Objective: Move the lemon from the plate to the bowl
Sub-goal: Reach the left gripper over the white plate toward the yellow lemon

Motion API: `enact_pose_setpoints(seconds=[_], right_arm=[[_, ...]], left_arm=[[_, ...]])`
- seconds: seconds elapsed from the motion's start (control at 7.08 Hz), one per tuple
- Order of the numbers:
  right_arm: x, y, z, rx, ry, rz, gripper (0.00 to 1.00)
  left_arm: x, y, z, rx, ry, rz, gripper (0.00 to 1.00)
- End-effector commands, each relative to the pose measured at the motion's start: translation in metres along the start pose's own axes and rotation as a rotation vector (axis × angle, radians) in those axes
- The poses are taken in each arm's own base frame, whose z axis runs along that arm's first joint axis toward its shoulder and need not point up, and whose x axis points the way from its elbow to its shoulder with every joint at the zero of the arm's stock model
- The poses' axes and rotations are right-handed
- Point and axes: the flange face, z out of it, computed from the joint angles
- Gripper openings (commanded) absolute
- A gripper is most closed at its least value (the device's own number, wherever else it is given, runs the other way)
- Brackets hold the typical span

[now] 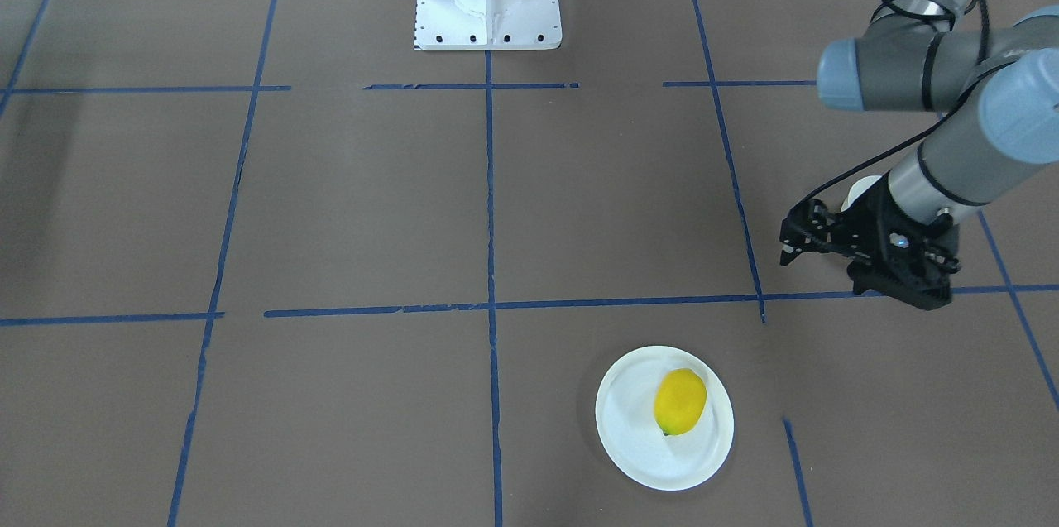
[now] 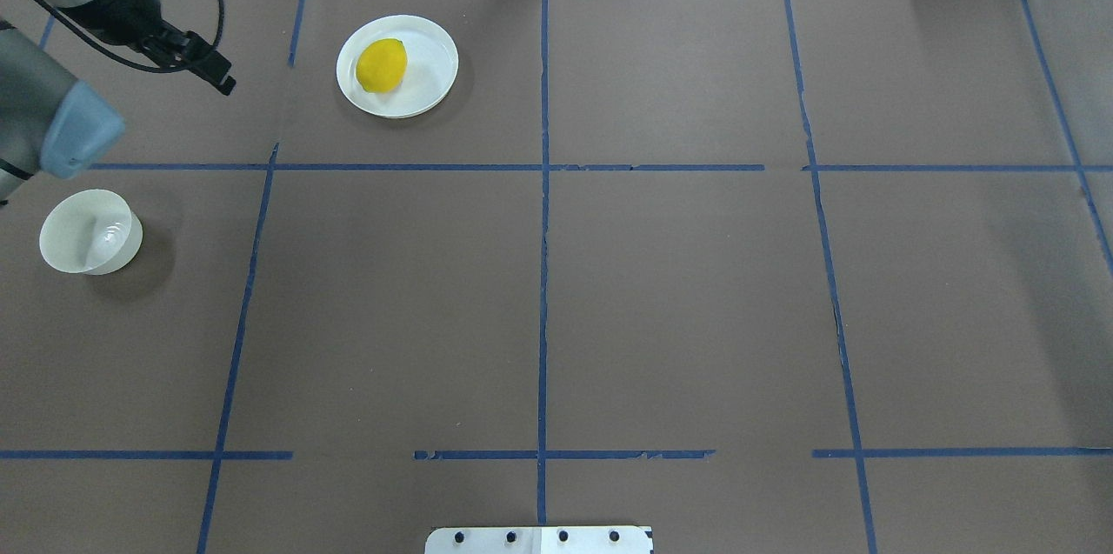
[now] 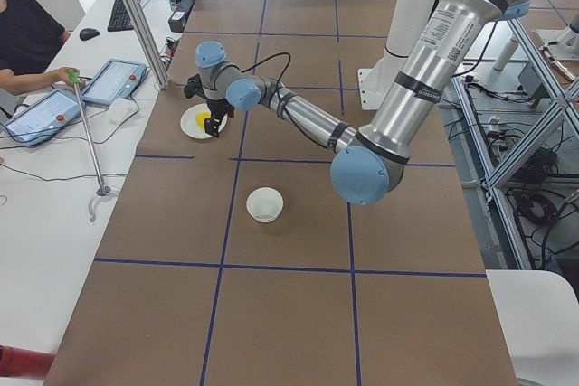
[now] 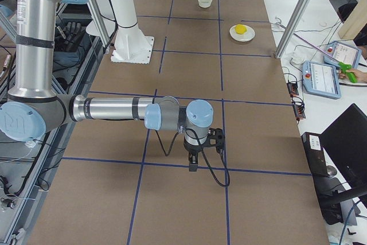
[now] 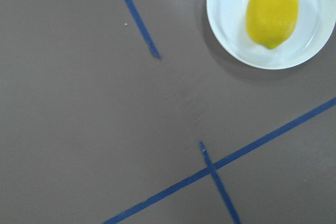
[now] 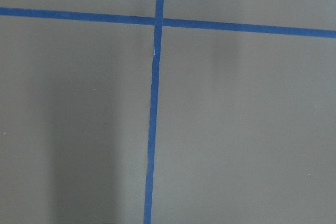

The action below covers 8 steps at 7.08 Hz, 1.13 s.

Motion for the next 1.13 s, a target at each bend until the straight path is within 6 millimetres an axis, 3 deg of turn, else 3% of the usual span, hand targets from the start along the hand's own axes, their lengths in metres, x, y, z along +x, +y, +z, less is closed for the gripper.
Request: enact_pose_setpoints(seconds=[0.0,0.14,0.28,0.42,0.56,0.99], right_arm=[[0.000,0.000,0.000,0.000,0.001,0.000,1.00],[0.000,0.000,0.000,-0.001,0.000,0.001,1.00],[0.000,0.000,0.000,-0.001,0.000,0.001,1.00],[-0.001,0.000,-0.001,0.001,0.000,-0.001,1.00],[0.000,0.000,0.000,-0.001,0.000,0.001,1.00],[0.000,0.000,0.000,0.000,0.000,0.000,1.00]], left_arm=[[0.039,-0.086,0.039,0.006,-0.031,-0.027,1.00],[0.040,-0.104,0.060,0.027,-0.015,-0.021,1.00],[0.053,-0.119,0.092,0.034,-0.001,-0.025,1.00],[0.058,-0.127,0.111,0.052,-0.025,-0.020,1.00],[0.070,-0.122,0.123,0.060,-0.016,-0.017,1.00],[0.067,-0.125,0.144,0.083,-0.037,-0.022,1.00]])
